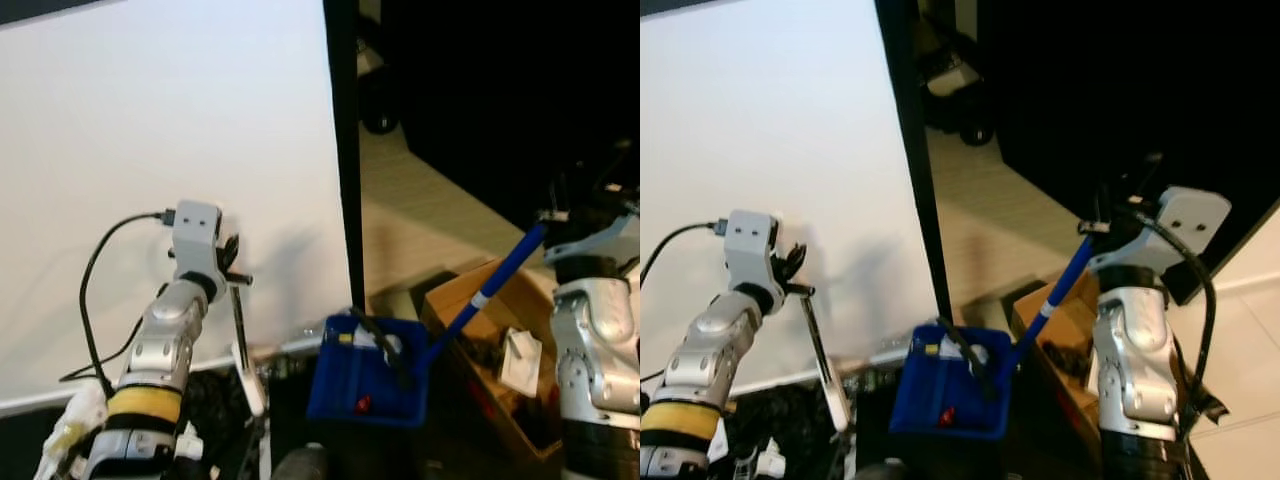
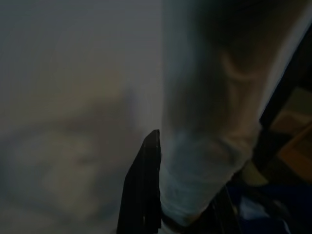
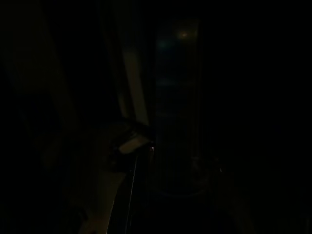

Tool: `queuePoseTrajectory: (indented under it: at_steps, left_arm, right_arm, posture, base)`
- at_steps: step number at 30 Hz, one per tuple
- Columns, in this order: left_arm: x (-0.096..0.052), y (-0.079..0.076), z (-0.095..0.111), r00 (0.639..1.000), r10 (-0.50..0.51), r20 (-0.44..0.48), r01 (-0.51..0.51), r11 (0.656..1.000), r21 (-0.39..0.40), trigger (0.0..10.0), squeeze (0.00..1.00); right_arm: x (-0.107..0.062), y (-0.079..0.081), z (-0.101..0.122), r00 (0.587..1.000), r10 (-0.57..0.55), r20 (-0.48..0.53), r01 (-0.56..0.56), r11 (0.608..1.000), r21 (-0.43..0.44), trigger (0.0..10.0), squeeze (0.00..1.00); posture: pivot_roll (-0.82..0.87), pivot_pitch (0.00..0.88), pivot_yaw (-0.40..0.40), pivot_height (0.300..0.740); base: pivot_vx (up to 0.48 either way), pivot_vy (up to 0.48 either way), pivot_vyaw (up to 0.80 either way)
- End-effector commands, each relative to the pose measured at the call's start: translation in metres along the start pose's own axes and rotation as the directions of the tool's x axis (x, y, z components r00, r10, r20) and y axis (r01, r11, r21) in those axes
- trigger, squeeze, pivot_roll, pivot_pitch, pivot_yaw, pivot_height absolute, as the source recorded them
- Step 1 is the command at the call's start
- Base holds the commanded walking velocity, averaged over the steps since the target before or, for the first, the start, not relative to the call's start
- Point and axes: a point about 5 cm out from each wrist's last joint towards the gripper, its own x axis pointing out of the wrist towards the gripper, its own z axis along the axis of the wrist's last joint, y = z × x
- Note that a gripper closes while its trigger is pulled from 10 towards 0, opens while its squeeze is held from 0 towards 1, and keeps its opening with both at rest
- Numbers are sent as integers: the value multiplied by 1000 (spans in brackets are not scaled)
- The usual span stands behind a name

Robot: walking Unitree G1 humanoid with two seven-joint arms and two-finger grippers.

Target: Sweep floor

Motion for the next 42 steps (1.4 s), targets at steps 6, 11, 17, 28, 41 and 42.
queuePoseTrajectory:
  at_steps: [6, 11, 17, 28, 41, 42]
  left_arm:
    - [-1, 3, 5, 1000, 9, 25, -10, 1000, 16, 10000, 0]
    - [0, 3, 5, 1000, 9, 28, -9, 1000, 15, 10000, 0]
    - [-1, 4, 6, 999, 7, 39, -7, 1000, -2, 10000, 0]
    - [-2, 4, 6, 999, 15, 42, -15, 1000, -7, 10000, 0]
    - [-2, 2, 5, 999, 5, 39, -4, 1000, -16, 10000, 0]
    - [-2, 2, 5, 999, 5, 39, -4, 1000, -16, 10000, 0]
  right_arm:
    - [1, 4, 5, 999, 9, 35, -10, 1000, 20, 10000, 0]
    - [1, 4, 7, 999, 11, 40, -12, 1000, 21, 10000, 0]
    - [6, 11, 19, 995, 48, 83, -51, 998, 41, 10000, 0]
    - [20, 12, 55, 977, 61, 202, -73, 996, 51, 10000, 0]
    - [38, -14, 94, 944, 13, 329, 0, 999, -39, 10000, 0]
    - [38, -14, 94, 944, 13, 329, 0, 999, -39, 10000, 0]
  posture:
    - [100, 100, 94, 740]
    - [100, 101, 95, 740]
    - [100, 102, 97, 740]
    - [98, 104, 95, 740]
    - [89, 108, 99, 740]
    - [89, 108, 99, 740]
  base:
    - [300, -268, 0]
    - [155, -256, 0]
    - [0, -40, 0]
    - [0, 0, 0]
    - [0, 0, 0]
    - [0, 0, 0]
